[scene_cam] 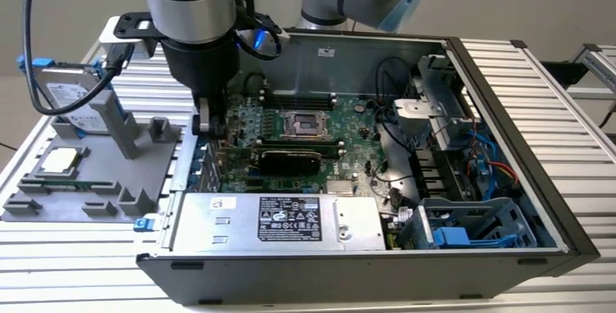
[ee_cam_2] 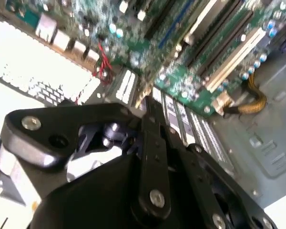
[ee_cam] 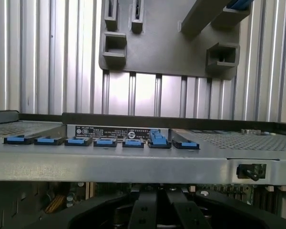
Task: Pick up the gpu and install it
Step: 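Insert the gpu into the slot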
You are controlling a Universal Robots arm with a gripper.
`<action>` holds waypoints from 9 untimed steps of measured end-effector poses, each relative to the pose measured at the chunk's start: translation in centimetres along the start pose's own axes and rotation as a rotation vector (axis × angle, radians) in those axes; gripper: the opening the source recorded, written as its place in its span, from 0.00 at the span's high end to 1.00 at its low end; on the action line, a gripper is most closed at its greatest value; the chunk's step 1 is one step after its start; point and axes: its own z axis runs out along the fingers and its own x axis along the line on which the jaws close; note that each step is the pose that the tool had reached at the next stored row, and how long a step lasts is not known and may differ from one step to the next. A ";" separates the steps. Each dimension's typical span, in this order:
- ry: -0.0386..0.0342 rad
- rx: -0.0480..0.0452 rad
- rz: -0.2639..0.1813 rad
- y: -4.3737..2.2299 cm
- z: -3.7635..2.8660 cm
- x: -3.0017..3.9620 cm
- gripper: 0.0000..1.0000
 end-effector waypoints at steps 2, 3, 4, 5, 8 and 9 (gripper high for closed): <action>0.0008 -0.0008 0.000 0.00 -0.04 0.00 1.00; 0.0010 -0.0009 0.000 0.01 -0.03 0.01 1.00; 0.0009 -0.0013 0.000 -0.06 -0.01 0.01 1.00; 0.0003 -0.0006 0.000 -0.40 0.02 0.01 1.00; 0.0006 -0.0010 0.000 -1.19 -0.03 0.03 1.00; 0.0006 -0.0013 0.000 -1.52 -0.04 0.04 1.00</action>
